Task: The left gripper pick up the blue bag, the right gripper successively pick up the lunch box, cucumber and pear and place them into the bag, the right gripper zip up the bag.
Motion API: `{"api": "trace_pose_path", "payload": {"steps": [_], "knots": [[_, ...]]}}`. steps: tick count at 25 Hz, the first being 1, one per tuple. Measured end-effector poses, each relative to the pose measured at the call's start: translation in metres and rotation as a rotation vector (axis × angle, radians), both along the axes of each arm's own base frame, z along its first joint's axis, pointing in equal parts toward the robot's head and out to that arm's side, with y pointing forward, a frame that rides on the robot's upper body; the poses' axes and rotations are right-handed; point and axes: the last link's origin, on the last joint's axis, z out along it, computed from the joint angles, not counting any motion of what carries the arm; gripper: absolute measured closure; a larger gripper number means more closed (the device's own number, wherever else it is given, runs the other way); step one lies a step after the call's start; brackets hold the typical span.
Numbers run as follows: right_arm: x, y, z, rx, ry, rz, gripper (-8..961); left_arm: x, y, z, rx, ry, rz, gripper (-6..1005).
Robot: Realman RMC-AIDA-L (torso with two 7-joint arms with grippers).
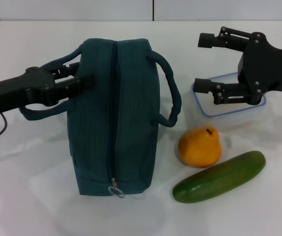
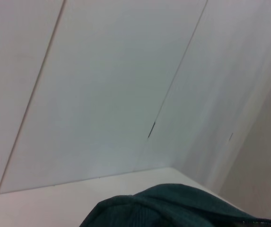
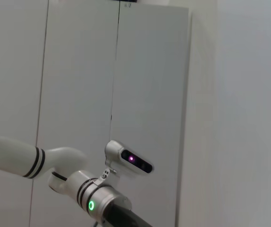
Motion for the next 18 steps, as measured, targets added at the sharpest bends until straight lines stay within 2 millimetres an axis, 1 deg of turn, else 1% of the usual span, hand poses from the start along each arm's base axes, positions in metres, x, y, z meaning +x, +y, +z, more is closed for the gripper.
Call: {"api": "trace_pose_path", "payload": {"steps": [3,10,14,18], "knots": [[0.001,0.000,0.000,0.008,-0.004,-0.001,114,0.000,0.000,-0.002,0.000,-0.024,0.007,486],[0.005,0.002,0.000,0.028,-0.007,-0.019,114,0.004,-0.001,-0.010,-0.023,-0.011,-0.028,641],[0.009,0.001,-0.003,0.027,-0.009,-0.038,114,0.004,0.001,-0.011,-0.017,-0.017,-0.021,729],[0.017,-0.003,-0.007,0.049,-0.005,-0.071,114,0.004,0.003,-0.010,0.015,-0.037,-0.020,890]]}}
